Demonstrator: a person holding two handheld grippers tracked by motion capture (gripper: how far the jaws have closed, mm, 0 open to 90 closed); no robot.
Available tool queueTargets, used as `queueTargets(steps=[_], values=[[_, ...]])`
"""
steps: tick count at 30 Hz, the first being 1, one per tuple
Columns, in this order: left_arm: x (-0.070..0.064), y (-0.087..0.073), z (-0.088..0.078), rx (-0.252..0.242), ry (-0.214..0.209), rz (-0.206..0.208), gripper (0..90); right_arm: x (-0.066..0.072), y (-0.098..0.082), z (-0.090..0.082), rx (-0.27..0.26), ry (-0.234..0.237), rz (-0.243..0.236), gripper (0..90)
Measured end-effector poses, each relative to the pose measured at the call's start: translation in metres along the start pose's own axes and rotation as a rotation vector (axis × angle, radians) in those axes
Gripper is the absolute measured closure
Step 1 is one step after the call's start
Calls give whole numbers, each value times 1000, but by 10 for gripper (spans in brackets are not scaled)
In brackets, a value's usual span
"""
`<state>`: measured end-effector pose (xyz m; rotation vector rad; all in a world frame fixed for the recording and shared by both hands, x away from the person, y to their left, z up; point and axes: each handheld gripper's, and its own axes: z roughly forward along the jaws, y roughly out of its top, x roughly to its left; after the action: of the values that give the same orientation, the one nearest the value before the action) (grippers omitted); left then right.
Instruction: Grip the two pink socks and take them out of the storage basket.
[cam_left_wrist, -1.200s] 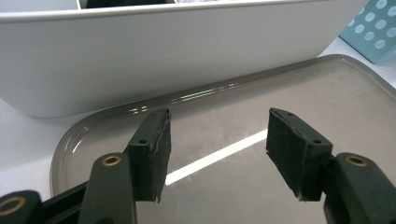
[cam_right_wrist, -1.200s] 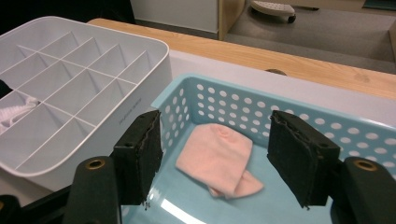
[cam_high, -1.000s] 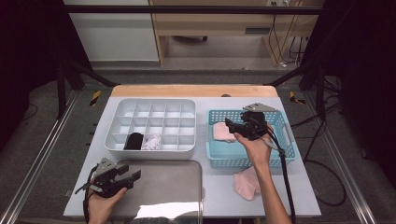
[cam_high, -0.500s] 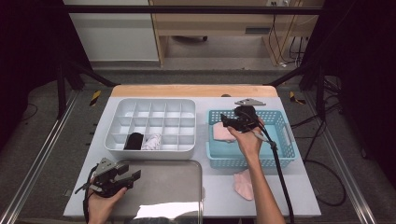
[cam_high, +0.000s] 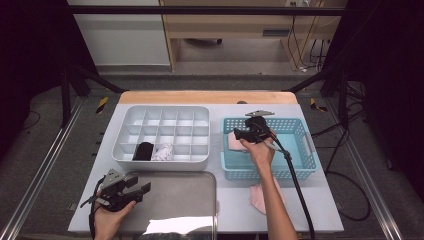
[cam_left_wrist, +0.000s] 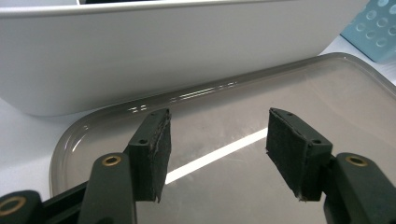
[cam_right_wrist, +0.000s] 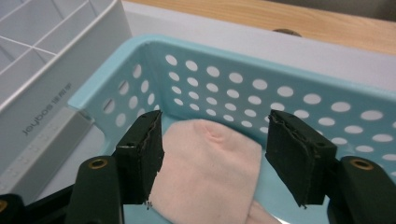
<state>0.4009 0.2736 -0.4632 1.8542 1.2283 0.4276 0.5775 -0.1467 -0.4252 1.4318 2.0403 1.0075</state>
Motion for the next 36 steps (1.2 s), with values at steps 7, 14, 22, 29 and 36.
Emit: queueTargets(steps=[7,14,22,29,36], values=[[0,0,0,1,1,1,391,-2,-8,9,51,-4,-19,382],[1,0,0,2,1,0,391,-2,-14,17,98,11,-28,381],[1,0,0,2,2,0,391,-9,-21,20,127,8,21,373],[0,0,0,2,-2,2,400,-9,-23,24,190,-13,6,425],[0,0,0,2,-6,1,407,-9,-24,25,236,-14,40,583]])
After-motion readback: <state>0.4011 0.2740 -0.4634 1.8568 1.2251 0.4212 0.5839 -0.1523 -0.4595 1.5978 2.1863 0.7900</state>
